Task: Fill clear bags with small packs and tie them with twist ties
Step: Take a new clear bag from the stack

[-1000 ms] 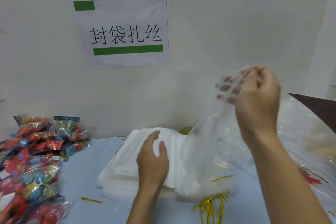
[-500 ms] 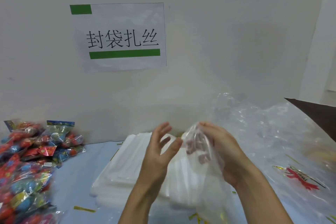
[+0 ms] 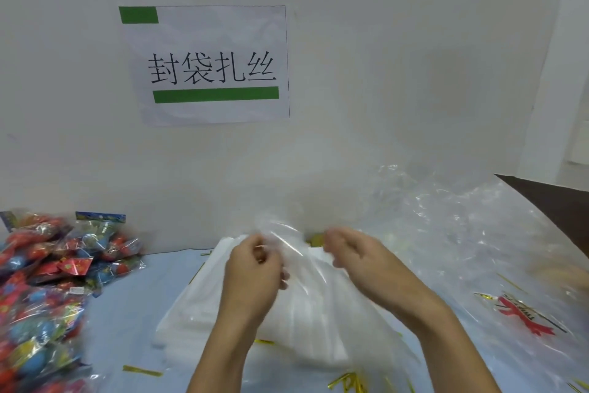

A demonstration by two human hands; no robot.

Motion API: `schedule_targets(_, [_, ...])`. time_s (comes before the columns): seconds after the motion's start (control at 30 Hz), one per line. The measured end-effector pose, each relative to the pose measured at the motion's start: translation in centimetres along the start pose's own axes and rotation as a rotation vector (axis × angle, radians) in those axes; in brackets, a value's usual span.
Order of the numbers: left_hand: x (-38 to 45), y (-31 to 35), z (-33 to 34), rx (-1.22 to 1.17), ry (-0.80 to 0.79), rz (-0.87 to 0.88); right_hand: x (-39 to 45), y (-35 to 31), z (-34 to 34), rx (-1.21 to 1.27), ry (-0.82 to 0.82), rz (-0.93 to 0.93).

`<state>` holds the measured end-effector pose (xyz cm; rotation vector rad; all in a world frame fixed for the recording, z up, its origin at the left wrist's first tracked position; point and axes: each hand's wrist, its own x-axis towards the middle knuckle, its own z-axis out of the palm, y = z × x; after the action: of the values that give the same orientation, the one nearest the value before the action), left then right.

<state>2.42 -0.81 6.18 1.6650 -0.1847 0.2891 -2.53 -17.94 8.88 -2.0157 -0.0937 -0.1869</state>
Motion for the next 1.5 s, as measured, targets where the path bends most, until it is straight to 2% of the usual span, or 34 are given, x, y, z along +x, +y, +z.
schedule_targets(0.07, [0.6,-0.5,-0.6,-0.083,0.135,-0.062,-0.6,0.2,-0.2,-0.117,-0.28,0.098])
schedule_targets(0.1, [0.8,-0.7,-0.8,-0.095,0.152,-0.077,-0.9,0.3,-0.1,-0.158,-0.361,0.124])
schedule_targets(0.13, [0.8,-0.9,-0.9,-0.094,0.161,-0.08,-0.8,0.5,0.0,-0.17,-0.376,0.113])
schedule_targets(0.2, [0.6,-1.1,-1.4,-0.05,0.193,-0.087,-0.5,0.8,0.2,-0.12,-0.259,0.076])
schedule_targets(0.3, [0.8,-1.5,-3.8,-0.065,0.217,-0.129,-0.5,1.8,-1.6,0.16,-0.028,0.102])
schedule_targets(0.37, [1.0,-2.1,-5.7,-0.071,0.165,-0.169,-0.9,2.5,-3.3,0.3,-0.002,0.157])
schedule_targets(0.47, [1.0,-2.5,-7.5,0.016,0.047,-0.217,-1.6,4.0,-4.8,0.279,-0.027,0.287])
schedule_targets(0.57, [0.7,-2.5,-8.0,0.004,-0.053,-0.244,-1.2,5.0,-5.0,0.273,0.102,0.337])
schedule_targets(0.67, [0.5,-1.9,-7.3,0.033,0.016,-0.211,-0.4,5.1,-4.3,0.364,0.26,0.354])
schedule_targets(0.77, [0.4,-2.1,-6.1,0.1,0.106,-0.176,0.2,4.9,-3.2,0.48,0.348,0.368])
schedule_targets(0.8, [0.5,-2.2,-5.8,0.069,0.113,-0.182,0.4,5.2,-3.0,0.425,0.413,0.339])
schedule_targets(0.87, [0.5,-2.2,-5.3,-0.059,0.125,-0.218,0.7,5.3,-2.6,0.051,0.643,0.235])
schedule_targets(0.9, [0.5,-2.2,-5.1,-0.107,0.154,-0.226,0.5,4.6,-2.5,-0.125,0.777,0.149])
schedule_targets(0.93, [0.4,-2.1,-4.9,-0.144,0.2,-0.218,0.5,3.6,-2.4,-0.19,0.873,0.029])
schedule_targets(0.97, [0.5,-2.1,-4.5,-0.148,0.241,-0.192,0.5,2.7,-2.2,-0.165,0.846,-0.075])
schedule_targets(1.0, [0.5,-2.1,-3.9,-0.113,0.274,-0.162,0.5,1.6,-1.6,-0.104,0.706,-0.13])
schedule_targets(1.07, [0.4,-1.6,-1.9,-0.07,0.275,-0.097,0.6,-0.3,1.2,-0.003,0.248,-0.106])
schedule_targets(1.1, [0.1,-1.2,-0.7,-0.108,0.219,-0.083,0.5,-0.8,2.8,0.019,0.075,-0.094])
schedule_targets(1.13, [-0.2,-1.0,0.3,-0.185,0.147,-0.101,0.4,-0.9,4.1,0.044,0.003,-0.096])
schedule_targets(1.17, [-0.5,-1.0,1.0,-0.274,0.064,-0.142,0.5,-0.6,4.8,0.091,0.024,-0.088])
schedule_targets(1.23, [-0.7,-1.2,0.1,-0.4,-0.114,-0.224,0.8,0.7,4.0,0.22,0.174,-0.043])
schedule_targets(1.3, [-0.3,-1.9,-2.2,-0.403,-0.164,-0.244,1.0,2.1,1.6,0.378,0.38,0.046])
schedule_targets(1.37, [0.2,-2.5,-3.6,-0.225,-0.024,-0.194,1.1,2.9,0.3,0.459,0.517,0.105])
schedule_targets(1.4, [0.4,-2.5,-3.5,-0.131,0.082,-0.151,1.2,2.8,0.6,0.442,0.52,0.114])
schedule_targets(1.47, [0.2,-2.0,-2.5,-0.02,0.225,-0.082,1.4,2.6,2.4,0.356,0.425,0.111])
schedule_targets(1.5, [0.0,-1.6,-2.0,-0.005,0.237,-0.055,1.5,2.3,3.2,0.323,0.345,0.112])
